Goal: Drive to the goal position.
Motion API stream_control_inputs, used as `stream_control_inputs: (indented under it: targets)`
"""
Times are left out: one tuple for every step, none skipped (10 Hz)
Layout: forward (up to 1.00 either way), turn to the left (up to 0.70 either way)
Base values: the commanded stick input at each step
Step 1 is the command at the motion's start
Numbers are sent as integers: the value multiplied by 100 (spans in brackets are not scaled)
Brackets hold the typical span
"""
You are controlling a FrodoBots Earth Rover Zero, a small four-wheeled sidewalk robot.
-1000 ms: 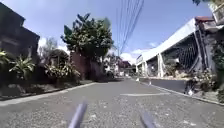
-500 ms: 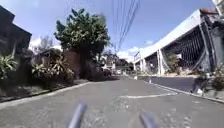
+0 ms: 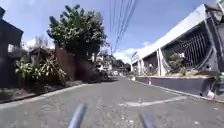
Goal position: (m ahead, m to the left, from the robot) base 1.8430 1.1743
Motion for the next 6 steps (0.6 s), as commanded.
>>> stream_control_inputs:
  targets:
    - [100, -6]
    - [100, -2]
    - [100, 0]
    - [100, 0]
    - [100, 0]
    - [100, 0]
